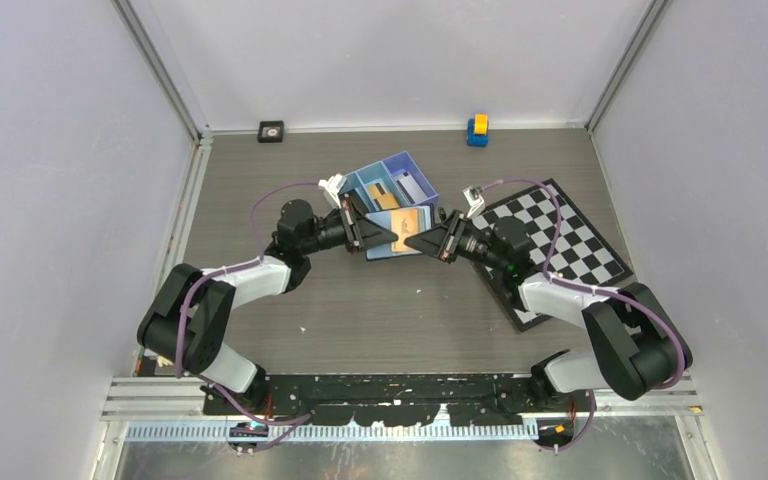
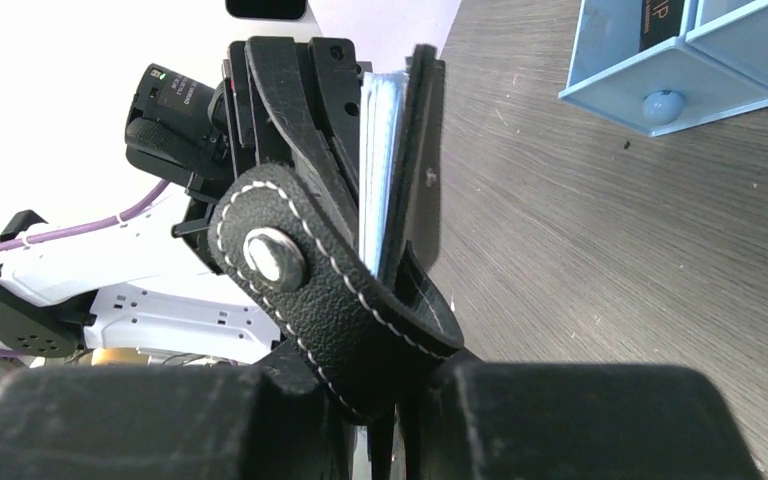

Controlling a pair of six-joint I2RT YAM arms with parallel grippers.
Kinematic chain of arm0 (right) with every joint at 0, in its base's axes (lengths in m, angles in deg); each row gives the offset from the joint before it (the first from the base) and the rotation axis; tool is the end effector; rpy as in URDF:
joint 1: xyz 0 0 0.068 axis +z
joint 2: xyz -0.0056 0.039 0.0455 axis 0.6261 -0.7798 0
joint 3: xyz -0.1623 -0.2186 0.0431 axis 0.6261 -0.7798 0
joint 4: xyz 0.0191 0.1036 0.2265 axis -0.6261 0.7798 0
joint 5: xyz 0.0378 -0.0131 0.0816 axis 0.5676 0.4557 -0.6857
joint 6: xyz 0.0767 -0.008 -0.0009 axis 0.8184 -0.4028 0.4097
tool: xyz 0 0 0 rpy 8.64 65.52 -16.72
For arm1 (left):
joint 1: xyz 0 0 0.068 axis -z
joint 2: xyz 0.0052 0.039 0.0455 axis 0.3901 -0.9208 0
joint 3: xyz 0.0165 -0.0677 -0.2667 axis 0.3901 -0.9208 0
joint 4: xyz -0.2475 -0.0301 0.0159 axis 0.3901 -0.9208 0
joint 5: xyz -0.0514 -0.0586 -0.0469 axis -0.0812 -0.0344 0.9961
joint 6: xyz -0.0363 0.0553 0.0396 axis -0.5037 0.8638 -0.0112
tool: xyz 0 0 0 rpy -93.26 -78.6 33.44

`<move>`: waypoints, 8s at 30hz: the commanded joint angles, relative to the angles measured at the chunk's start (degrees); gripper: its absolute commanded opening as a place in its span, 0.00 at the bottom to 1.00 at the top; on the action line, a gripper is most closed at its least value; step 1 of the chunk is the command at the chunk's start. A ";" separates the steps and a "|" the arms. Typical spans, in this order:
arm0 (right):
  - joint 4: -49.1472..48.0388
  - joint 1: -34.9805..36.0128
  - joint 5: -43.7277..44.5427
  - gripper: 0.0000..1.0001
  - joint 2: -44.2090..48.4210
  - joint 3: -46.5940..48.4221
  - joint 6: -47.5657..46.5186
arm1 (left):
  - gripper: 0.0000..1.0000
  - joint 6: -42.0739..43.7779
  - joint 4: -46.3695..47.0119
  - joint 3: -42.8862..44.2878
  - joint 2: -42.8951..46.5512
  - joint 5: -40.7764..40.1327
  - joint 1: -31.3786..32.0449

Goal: Take the credit cards out of the card holder
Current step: Remove the credit card from the card holder, then place the credit card in the storage box, then close the card holder at the center of the board.

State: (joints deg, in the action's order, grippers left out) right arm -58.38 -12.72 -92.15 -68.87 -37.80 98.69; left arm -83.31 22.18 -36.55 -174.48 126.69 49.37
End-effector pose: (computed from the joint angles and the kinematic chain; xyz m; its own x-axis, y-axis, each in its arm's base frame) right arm 0.2400 0.1606 0.2298 -0.7897 0.4001 -0.4650 -0.4034 0.2324 0.8850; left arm 0.2696 -0.1847 0.2349 -0.8886 -0.2975 -0.3491 0.3145 0.1589 -0.9359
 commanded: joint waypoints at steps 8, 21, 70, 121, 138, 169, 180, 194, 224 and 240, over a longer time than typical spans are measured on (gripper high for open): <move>-7.57 -1.12 0.11 0.29 3.24 -0.69 1.18 | 0.00 -1.25 3.18 0.82 0.01 1.24 -1.28; -2.94 -4.64 5.32 0.11 9.36 -3.86 -0.38 | 0.00 -0.81 1.27 0.56 0.43 0.62 -2.10; 25.16 -9.44 21.75 0.08 33.19 -5.90 -8.16 | 0.41 7.92 -22.31 26.30 -19.53 -25.14 -6.99; 25.94 -3.11 13.07 0.40 16.37 2.62 -15.26 | 0.00 17.28 -9.18 -4.56 12.30 -19.75 2.06; 22.86 -1.14 8.10 0.06 12.12 4.42 -14.64 | 0.00 16.23 -8.37 -2.68 8.72 -15.90 2.11; 35.29 3.93 16.05 0.34 8.68 9.52 -22.16 | 0.00 17.96 -11.09 1.88 3.34 -12.92 5.40; 37.55 4.01 16.77 0.44 5.93 10.73 -22.92 | 0.00 20.19 -12.88 3.96 1.82 -12.13 7.88; 39.96 3.94 19.18 0.16 4.25 11.96 -23.00 | 0.00 15.69 -9.04 5.45 -4.50 -8.64 8.45; 76.75 23.00 65.97 0.17 -10.83 34.18 -39.26 | 0.66 29.87 -49.68 13.51 -3.72 -23.42 9.37; 71.41 27.18 43.33 0.56 -15.98 36.41 -41.48 | 0.28 21.10 -35.26 -5.06 11.07 -12.66 -6.83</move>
State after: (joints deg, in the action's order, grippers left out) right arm 18.23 15.21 -37.15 -87.82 -0.55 57.31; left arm -59.73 -21.64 -41.25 -163.38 109.34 42.99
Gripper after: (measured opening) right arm 0.546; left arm 0.288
